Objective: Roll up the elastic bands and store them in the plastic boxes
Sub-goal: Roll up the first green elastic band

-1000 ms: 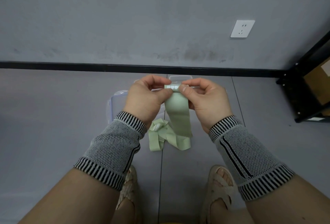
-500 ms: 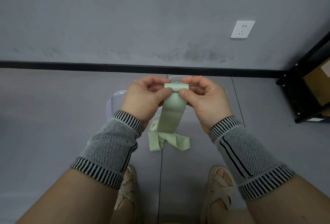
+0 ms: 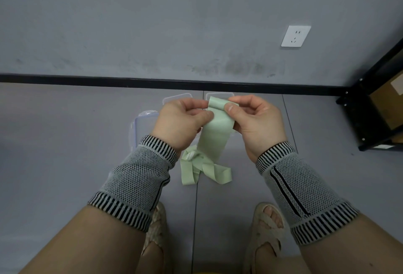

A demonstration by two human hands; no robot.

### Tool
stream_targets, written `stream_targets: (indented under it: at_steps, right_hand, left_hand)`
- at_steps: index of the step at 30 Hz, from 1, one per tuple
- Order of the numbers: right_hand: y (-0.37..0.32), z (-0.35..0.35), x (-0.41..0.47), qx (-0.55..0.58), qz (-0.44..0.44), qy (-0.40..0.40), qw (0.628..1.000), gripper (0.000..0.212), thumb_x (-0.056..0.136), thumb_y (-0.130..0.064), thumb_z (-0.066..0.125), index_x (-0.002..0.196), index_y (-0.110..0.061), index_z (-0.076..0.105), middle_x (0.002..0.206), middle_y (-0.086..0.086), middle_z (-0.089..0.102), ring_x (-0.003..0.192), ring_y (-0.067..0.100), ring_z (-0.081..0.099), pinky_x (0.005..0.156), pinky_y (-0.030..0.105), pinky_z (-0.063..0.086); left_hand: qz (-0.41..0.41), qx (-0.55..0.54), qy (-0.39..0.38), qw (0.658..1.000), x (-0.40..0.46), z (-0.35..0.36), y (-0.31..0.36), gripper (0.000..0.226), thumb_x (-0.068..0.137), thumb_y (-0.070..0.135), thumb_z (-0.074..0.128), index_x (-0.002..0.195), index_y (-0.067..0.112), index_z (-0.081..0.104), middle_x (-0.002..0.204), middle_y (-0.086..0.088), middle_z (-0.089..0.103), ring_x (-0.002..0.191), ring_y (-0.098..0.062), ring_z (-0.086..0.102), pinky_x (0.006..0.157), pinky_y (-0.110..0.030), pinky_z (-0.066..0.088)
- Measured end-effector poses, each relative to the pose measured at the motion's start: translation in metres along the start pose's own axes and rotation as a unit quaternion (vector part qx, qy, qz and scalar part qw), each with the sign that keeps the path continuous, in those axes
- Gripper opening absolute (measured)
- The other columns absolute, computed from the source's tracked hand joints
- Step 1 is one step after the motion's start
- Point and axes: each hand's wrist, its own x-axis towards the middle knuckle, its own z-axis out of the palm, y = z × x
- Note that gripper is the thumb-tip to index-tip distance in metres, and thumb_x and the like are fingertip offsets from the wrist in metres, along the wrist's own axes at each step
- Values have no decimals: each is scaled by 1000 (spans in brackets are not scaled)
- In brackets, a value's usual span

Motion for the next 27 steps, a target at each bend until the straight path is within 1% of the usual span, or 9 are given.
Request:
stream_targets:
  at_steps: [2, 4, 6, 11, 13, 16, 20, 24, 27]
  right_hand:
    - [-1, 1, -1, -1, -4, -4, 1000, 14, 82, -2, 69, 82, -15, 66, 83, 16, 69, 75, 25, 67, 75, 44, 58]
    - [-1, 2, -2, -2, -12, -7, 1000, 17, 82, 0, 69, 80, -16, 66, 83, 16, 68, 74, 23, 66, 72, 41, 58]
    - [0, 3, -2, -14, -27, -12, 999, 19, 80, 2, 69, 80, -17, 66, 85, 17, 67, 76, 23, 65, 72, 39, 58]
    - [2, 5, -3, -42, -53, -24, 997, 25, 78, 5, 69, 77, -20, 66, 83, 4, 69, 78, 17, 66, 74, 31, 56]
    - [3, 5, -3, -57, -61, -25, 996, 28, 78, 6, 69, 76, -22, 65, 84, 3, 69, 80, 18, 66, 75, 30, 57]
    - [3, 6, -3, -73, -66, -25, 995, 31, 78, 6, 68, 75, -24, 64, 85, 2, 69, 82, 18, 66, 77, 29, 56]
    - [3, 7, -5, -60, -56, -31, 996, 30, 78, 5, 68, 79, -24, 65, 86, 1, 70, 81, 14, 68, 76, 26, 55]
    - [2, 5, -2, -20, -22, -32, 999, 27, 79, -1, 71, 93, -24, 66, 96, 8, 72, 88, 18, 71, 82, 35, 57]
    - [2, 2, 0, -24, -4, -39, 999, 18, 81, -10, 72, 93, -23, 68, 93, 11, 72, 87, 23, 71, 82, 42, 57]
  left_hand:
    - [-10, -24, -8, 1000, 0, -2, 2, 16, 85, -1, 62, 99, 5, 67, 81, -10, 70, 73, -17, 64, 71, -30, 56]
    - [-16, -45, -11, 999, 0, -4, 4, 15, 86, -2, 59, 97, 5, 66, 84, -12, 70, 76, -21, 66, 78, -33, 56]
    - [-14, -57, -13, 998, 0, -6, 5, 17, 86, -2, 59, 99, 5, 66, 84, -13, 70, 75, -21, 65, 77, -32, 55]
    - [-28, -87, -9, 996, 1, -8, 5, 22, 85, -2, 59, 102, 9, 67, 87, -18, 67, 78, -24, 60, 76, -31, 52]
    - [-30, -92, -8, 995, 1, -7, 5, 19, 84, -2, 61, 95, 12, 68, 86, -17, 65, 79, -26, 55, 75, -32, 49]
    - [-29, -98, 5, 995, -1, -3, 6, 8, 82, 6, 67, 82, 14, 67, 74, -9, 65, 73, -21, 57, 70, -29, 49]
    - [-23, -95, 19, 995, 0, -4, 4, 7, 82, 6, 67, 82, 12, 65, 71, -8, 64, 74, -24, 56, 70, -31, 48]
    - [-12, -103, 18, 994, 0, -7, 4, 11, 83, 1, 65, 84, 12, 63, 68, -7, 63, 71, -23, 52, 64, -27, 46]
    - [-1, -95, 14, 995, -1, -7, 3, 15, 82, -2, 65, 84, 13, 63, 64, -2, 67, 65, -18, 55, 62, -26, 46]
